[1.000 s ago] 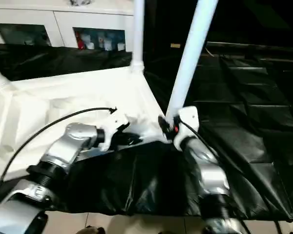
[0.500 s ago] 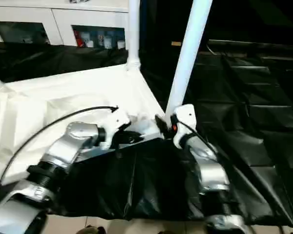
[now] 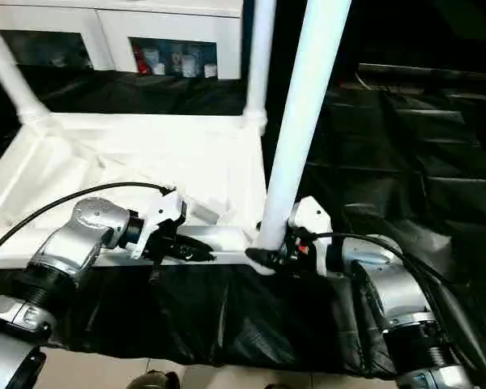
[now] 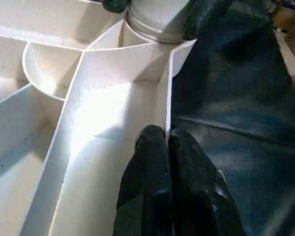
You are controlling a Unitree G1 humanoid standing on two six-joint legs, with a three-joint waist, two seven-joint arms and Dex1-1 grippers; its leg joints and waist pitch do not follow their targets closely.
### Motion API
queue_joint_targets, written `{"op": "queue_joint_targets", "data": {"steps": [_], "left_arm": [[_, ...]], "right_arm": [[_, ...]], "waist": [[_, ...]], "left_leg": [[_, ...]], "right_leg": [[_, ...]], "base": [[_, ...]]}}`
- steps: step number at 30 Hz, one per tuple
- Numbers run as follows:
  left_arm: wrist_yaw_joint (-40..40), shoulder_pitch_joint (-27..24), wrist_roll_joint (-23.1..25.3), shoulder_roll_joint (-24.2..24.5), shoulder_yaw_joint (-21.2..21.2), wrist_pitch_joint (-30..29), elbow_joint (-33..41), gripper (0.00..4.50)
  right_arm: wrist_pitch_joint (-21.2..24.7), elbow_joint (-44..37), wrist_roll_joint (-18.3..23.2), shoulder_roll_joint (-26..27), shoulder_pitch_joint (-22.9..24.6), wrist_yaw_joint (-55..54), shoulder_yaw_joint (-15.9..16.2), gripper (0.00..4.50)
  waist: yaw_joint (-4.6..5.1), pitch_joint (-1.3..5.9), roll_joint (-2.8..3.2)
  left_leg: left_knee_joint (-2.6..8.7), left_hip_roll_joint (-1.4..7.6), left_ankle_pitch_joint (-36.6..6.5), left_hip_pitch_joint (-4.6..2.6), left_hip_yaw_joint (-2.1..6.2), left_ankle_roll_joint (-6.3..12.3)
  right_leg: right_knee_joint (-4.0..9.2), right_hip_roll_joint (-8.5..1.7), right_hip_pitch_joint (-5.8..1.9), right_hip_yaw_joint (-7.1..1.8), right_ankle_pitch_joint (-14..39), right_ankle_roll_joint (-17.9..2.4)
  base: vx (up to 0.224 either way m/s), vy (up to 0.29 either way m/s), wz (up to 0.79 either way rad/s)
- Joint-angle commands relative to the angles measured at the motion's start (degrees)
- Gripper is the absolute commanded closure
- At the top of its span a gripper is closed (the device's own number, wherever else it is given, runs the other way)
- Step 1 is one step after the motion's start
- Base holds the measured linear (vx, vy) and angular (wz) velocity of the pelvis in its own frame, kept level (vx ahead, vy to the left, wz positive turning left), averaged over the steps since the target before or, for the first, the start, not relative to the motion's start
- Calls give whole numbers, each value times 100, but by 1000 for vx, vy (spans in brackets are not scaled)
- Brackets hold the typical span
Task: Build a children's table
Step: Rotate leg to tighten
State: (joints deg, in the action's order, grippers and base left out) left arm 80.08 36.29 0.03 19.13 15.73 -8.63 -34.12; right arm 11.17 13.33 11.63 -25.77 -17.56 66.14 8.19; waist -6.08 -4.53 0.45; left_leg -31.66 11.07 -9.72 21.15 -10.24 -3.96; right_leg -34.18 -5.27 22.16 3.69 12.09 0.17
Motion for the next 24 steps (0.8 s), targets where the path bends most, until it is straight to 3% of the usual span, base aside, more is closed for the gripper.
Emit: {"op": "queue_joint_targets", "data": {"steps": [1, 10, 16, 21, 22, 23, 24], "left_arm": [[-146, 259, -130, -201, 50, 89, -31, 450], [7, 228, -137, -165, 40, 139, -53, 450], [-474, 153, -69, -253, -46, -17, -29, 450], [-1089, 155, 21, -477, -121, -162, -39, 450], [-1622, 140, 101, -761, -164, -318, -31, 450], [-1830, 134, 135, -886, -174, -379, -31, 450], [-1830, 134, 135, -886, -174, -379, -31, 450]], "right_arm": [[154, -263, 97, 207, 125, 578, 879, 193], [303, -417, 237, 228, 247, 667, 874, 219], [334, -363, 287, 580, 386, -7, 496, 220], [263, 62, 30, 1064, 248, -1129, 150, 224], [229, 537, -274, 1493, 67, -2251, -88, 231], [218, 743, -417, 1664, -17, -2728, -168, 237], [218, 743, -417, 1664, -17, -2728, -168, 240]], "waist": [[-6, 277, -37], [-36, 289, -29], [-55, 288, -27], [-1, 246, -29], [8, 258, -35], [48, 245, -11], [88, 234, -31]], "left_leg": [[333, 246, -1034, -54, 33, 540], [312, 238, -835, -49, 33, 600], [335, 252, -1012, -66, 37, 498], [400, 245, -1415, -72, 66, 222], [399, 250, -1404, -85, 59, 181], [420, 246, -1453, -84, 66, 69], [443, 230, -1600, -73, 89, -41]], "right_leg": [[370, -334, -231, -251, 584, -1586], [332, -329, -240, -242, 264, -1619], [363, -339, -231, -247, 552, -1582], [443, -373, -203, -263, 1346, -1406], [446, -370, -193, -278, 1392, -1348], [454, -378, -157, -277, 1498, -1365], [477, -375, -185, -252, 1819, -1256]], "base": [[0, 0, 0], [0, 0, 0], [0, 0, 0], [0, 0, 0], [0, 0, 0], [0, 0, 0], [0, 0, 0]]}}
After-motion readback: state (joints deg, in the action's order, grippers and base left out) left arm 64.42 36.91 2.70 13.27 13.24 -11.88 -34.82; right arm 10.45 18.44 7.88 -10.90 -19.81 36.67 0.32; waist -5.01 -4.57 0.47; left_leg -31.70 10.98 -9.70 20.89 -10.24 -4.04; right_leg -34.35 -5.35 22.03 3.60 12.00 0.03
